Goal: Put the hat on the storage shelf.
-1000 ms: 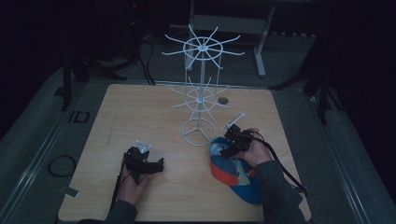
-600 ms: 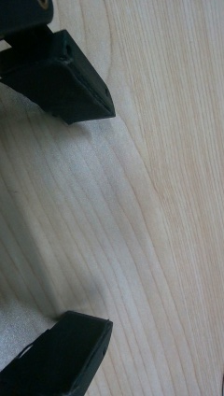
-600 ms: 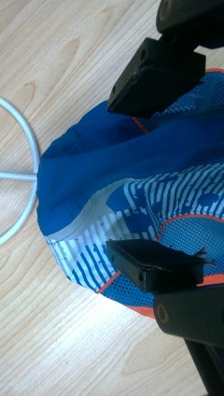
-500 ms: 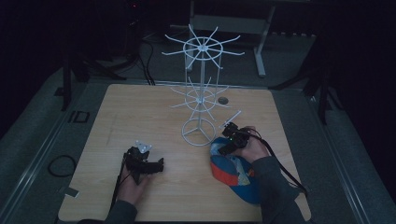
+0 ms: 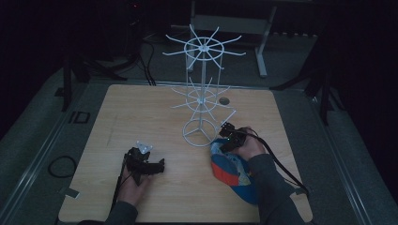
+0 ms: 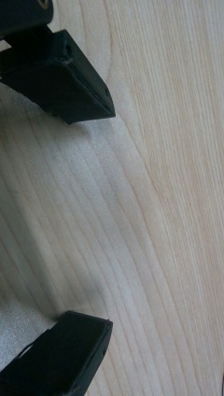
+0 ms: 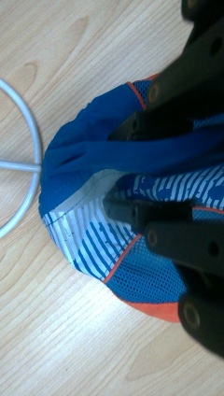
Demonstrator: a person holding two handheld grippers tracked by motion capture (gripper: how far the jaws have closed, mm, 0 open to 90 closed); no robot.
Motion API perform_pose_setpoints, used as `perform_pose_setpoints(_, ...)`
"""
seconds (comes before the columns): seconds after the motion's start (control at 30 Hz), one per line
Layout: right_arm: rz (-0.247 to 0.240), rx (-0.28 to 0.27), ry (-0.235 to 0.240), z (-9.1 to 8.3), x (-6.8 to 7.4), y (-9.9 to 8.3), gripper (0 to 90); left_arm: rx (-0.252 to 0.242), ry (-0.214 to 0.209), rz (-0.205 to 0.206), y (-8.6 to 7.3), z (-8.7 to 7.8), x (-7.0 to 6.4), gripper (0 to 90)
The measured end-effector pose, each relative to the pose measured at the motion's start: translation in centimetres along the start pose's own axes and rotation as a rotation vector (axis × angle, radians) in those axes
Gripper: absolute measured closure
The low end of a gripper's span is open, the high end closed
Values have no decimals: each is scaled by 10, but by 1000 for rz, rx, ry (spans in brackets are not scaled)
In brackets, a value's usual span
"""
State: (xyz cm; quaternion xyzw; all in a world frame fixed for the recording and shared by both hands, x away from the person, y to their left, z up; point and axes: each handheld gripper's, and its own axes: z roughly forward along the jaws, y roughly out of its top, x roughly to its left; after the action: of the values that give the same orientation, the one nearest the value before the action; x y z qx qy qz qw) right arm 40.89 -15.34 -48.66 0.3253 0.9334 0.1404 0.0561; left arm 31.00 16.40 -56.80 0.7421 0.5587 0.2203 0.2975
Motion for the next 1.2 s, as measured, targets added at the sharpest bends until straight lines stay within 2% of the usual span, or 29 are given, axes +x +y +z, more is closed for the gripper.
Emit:
perform_pose_setpoints(0.1, 4, -1, -3, 0, -1, 0, 852, 0, 0, 0, 0, 0, 0, 24)
perform_pose_setpoints(0.17, 5, -10, -9, -2, -1, -1, 875, 0, 0, 0, 0, 0, 0, 24)
perform_pose_setpoints(0.23, 16, -27, -7, -5, -2, -3, 879, 0, 0, 0, 0, 0, 0, 24)
perform_pose_setpoints(0.5, 10, -99, -11, -22, -4, -12, 881, 0, 0, 0, 0, 0, 0, 24)
perform_pose_setpoints(0.6, 15, -114, -6, -25, -4, -14, 881, -1, 0, -1, 0, 0, 0, 24)
perform_pose_setpoints(0.7, 25, -152, 13, -31, -7, -20, 881, -3, 0, -3, 0, 0, 0, 24)
perform_pose_setpoints(1.2, 32, -246, 21, -57, -8, -33, 880, -4, 1, -3, 0, 0, 0, 24)
